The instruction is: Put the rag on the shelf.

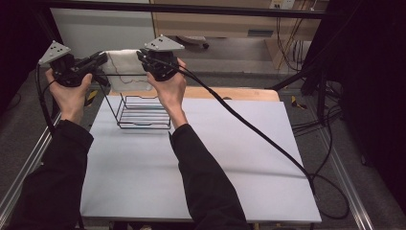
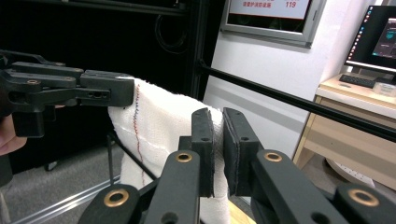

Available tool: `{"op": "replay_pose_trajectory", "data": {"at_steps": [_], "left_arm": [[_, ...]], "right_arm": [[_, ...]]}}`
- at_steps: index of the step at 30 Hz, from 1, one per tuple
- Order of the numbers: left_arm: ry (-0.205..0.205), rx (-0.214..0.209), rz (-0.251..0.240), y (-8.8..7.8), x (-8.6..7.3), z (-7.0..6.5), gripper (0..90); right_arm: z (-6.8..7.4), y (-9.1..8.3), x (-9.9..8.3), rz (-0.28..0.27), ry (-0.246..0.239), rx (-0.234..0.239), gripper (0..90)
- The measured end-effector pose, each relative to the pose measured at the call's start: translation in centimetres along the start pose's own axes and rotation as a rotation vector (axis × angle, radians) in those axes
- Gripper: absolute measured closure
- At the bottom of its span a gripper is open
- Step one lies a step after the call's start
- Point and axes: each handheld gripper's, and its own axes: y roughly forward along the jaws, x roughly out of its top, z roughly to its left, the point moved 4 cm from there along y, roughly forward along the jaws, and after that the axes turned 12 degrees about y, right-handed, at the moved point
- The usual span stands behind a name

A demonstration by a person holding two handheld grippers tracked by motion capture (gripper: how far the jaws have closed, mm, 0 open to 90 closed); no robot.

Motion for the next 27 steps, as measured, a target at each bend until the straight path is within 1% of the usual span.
{"op": "replay_pose_trajectory", "data": {"at_steps": [2,10,14,18,27], "left_arm": [[0.001,-0.004,0.001,-0.1,0.0,-0.2,82.3],[0.010,-0.016,0.010,-0.9,-0.6,-1.1,82.0],[-0.001,-0.022,0.022,-1.3,-0.9,-1.3,81.6],[-0.008,-0.030,0.039,-1.8,-1.3,-1.7,81.0],[0.004,-0.041,0.083,-2.8,-2.4,-2.3,79.2]], "right_arm": [[0.1,-0.2,-0.1,0.004,-0.008,-0.002,83.8],[0.6,-1.2,-1.0,0.027,-0.010,0.001,83.8],[0.9,-1.7,-1.5,0.044,-0.029,0.010,83.8],[1.2,-2.0,-2.0,0.053,-0.039,0.017,83.7],[1.7,-2.4,-3.4,0.087,-0.061,0.032,83.6]]}}
